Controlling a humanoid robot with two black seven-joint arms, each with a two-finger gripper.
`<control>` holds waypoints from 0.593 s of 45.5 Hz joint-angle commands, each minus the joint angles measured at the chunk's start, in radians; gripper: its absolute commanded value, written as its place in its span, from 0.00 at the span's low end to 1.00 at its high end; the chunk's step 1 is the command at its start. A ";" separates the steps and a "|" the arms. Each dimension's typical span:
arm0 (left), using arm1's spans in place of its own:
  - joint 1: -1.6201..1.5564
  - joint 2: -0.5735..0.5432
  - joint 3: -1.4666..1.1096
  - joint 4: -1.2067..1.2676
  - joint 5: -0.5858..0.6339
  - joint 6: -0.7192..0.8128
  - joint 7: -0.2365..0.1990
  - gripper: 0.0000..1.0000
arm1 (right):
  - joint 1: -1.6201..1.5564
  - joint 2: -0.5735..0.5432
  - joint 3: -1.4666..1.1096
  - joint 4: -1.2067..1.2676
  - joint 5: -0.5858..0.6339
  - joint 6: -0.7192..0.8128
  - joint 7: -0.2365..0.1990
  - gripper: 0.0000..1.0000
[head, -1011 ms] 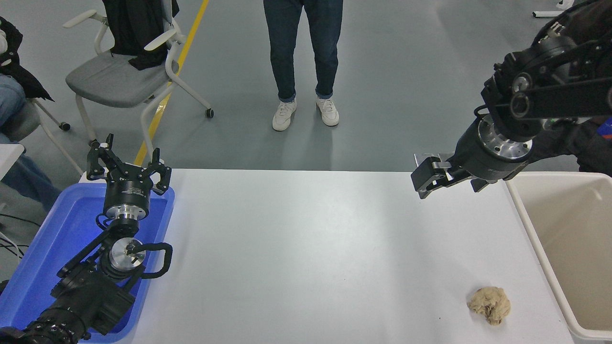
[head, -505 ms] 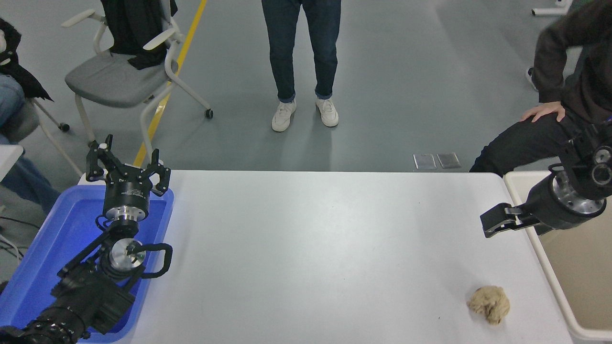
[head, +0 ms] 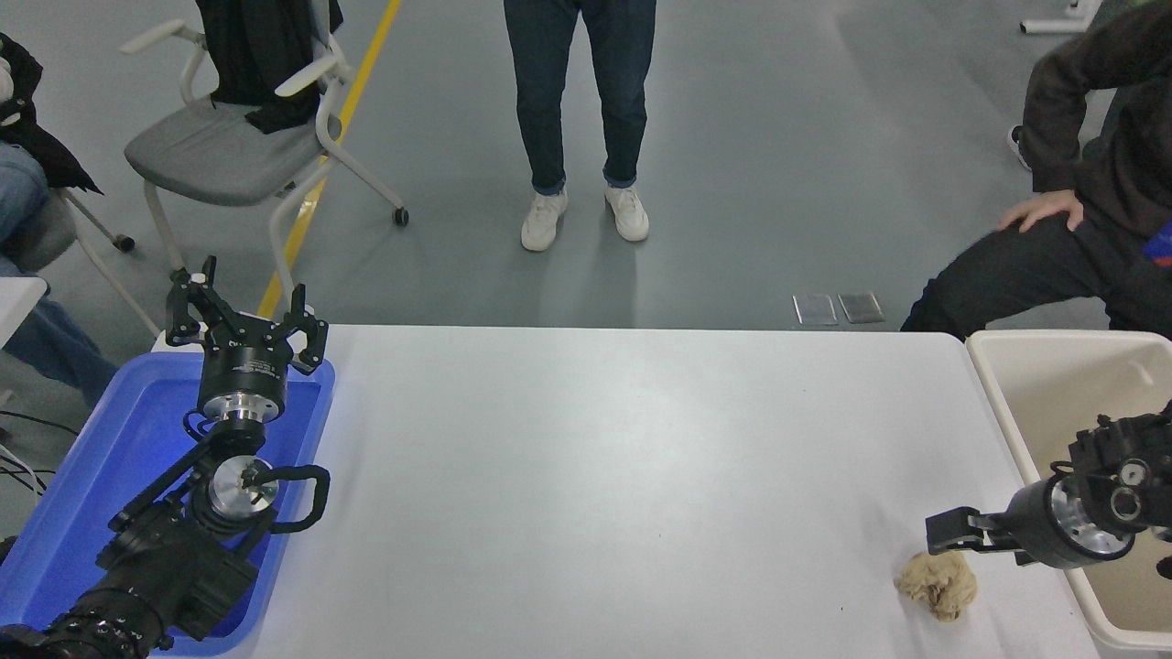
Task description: Pick up paper ball place in dustbin
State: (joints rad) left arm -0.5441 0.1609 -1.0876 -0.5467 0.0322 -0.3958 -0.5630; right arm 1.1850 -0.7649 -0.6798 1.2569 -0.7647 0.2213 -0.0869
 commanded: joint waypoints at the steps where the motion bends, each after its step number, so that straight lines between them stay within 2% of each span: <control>1: 0.000 0.000 0.000 0.001 0.000 0.000 0.002 0.99 | -0.105 0.035 0.063 -0.071 -0.016 -0.034 0.000 1.00; 12: 0.000 -0.001 0.000 -0.001 0.000 0.000 0.002 0.99 | -0.145 0.070 0.086 -0.103 -0.005 -0.048 0.000 0.99; 17: 0.000 -0.001 0.000 0.001 0.000 0.000 0.002 0.99 | -0.165 0.098 0.100 -0.126 -0.001 -0.069 0.000 0.95; 21: 0.000 0.000 0.000 -0.001 0.000 0.000 0.002 0.99 | -0.186 0.113 0.118 -0.137 0.001 -0.085 0.004 0.79; 25: 0.000 0.000 0.000 0.001 0.000 0.000 0.002 0.99 | -0.200 0.118 0.120 -0.152 -0.001 -0.100 0.004 0.46; 27: 0.000 -0.001 0.000 -0.001 0.000 0.000 0.002 0.99 | -0.205 0.118 0.120 -0.155 -0.001 -0.100 0.004 0.38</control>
State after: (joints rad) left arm -0.5446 0.1605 -1.0876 -0.5471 0.0322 -0.3958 -0.5616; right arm 1.0244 -0.6742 -0.5808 1.1383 -0.7671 0.1514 -0.0856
